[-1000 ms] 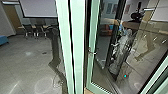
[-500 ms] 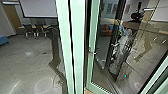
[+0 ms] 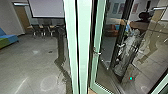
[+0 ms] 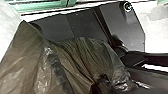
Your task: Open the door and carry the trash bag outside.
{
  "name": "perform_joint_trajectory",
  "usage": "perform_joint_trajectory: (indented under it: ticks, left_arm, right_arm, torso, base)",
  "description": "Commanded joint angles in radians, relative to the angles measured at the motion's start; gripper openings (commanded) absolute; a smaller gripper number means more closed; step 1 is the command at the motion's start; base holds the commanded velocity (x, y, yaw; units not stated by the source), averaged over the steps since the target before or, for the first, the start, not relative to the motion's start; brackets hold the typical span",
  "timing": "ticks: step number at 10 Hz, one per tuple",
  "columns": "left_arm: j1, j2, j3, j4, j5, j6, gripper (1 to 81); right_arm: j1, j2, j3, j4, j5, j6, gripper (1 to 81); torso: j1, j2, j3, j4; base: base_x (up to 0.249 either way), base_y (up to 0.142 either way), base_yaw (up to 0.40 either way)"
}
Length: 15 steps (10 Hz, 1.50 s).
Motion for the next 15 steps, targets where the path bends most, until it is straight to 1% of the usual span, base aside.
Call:
perform_joint_trajectory:
  ticks: [1, 2, 3, 4, 5, 6, 7, 8, 9, 11, 15]
  left_arm:
    - [-0.036, 0.003, 0.004, 0.003, 0.058, 0.000, 1.0]
    - [-0.040, 0.003, 0.002, 0.003, 0.059, -0.001, 1.0]
    - [-0.048, 0.002, 0.001, 0.005, 0.064, 0.000, 1.0]
    - [-0.054, 0.002, -0.010, 0.008, 0.070, -0.001, 1.0]
    - [-0.057, 0.003, -0.022, 0.008, 0.073, -0.001, 1.0]
    - [-0.059, 0.005, -0.034, 0.008, 0.073, -0.001, 1.0]
    - [-0.060, 0.005, -0.041, 0.006, 0.073, -0.001, 1.0]
    - [-0.060, 0.004, -0.048, 0.006, 0.073, -0.001, 1.0]
    - [-0.063, 0.005, -0.054, 0.006, 0.073, -0.001, 1.0]
    - [-0.063, 0.005, -0.061, 0.008, 0.073, -0.001, 1.0]
    - [-0.063, 0.016, -0.059, 0.009, 0.073, 0.002, 1.0]
  right_arm:
    - [0.037, -0.009, -0.006, 0.002, -0.060, -0.017, 81.1]
    - [0.045, 0.001, -0.009, 0.005, -0.061, -0.014, 81.1]
    - [0.039, 0.010, -0.010, 0.004, -0.061, -0.016, 81.1]
    - [0.036, 0.016, -0.013, 0.002, -0.061, -0.019, 81.1]
    - [0.039, 0.018, -0.013, 0.000, -0.061, -0.020, 81.1]
    - [0.039, 0.018, -0.018, -0.001, -0.063, -0.025, 81.1]
    - [0.036, 0.022, -0.019, -0.001, -0.063, -0.029, 81.1]
    - [0.033, 0.033, -0.022, -0.003, -0.063, -0.032, 81.1]
    - [0.026, 0.036, -0.027, -0.016, -0.063, -0.048, 81.1]
    - [0.023, 0.036, -0.027, -0.018, -0.063, -0.063, 81.1]
    - [0.025, 0.039, -0.032, -0.018, -0.063, -0.062, 81.1]
  torso:
    - [0.000, 0.000, 0.000, -0.005]
    - [0.000, 0.000, 0.000, 0.021]
    - [0.000, 0.000, 0.098, 0.029]
    - [0.000, 0.000, 0.104, 0.032]
    - [0.000, 0.000, 0.022, 0.032]
    - [0.000, 0.000, 0.054, 0.032]
    - [0.000, 0.000, 0.076, 0.032]
    - [-0.001, -0.002, 0.084, 0.032]
    - [-0.001, -0.002, 0.091, 0.032]
    - [-0.001, -0.002, 0.090, 0.032]
    - [-0.001, -0.002, 0.090, 0.032]
  base:
    - [0.000, 0.000, 0.000]
    - [0.000, 0.000, 0.000]
    - [0.000, 0.000, 0.000]
    - [0.000, 0.000, 0.000]
    - [0.000, 0.000, 0.000]
    - [0.000, 0.000, 0.000]
    - [0.000, 0.000, 0.000]
    - [0.000, 0.000, 0.000]
    - [0.000, 0.000, 0.000]
    - [0.000, 0.000, 0.000]
    - [0.000, 0.000, 0.000]
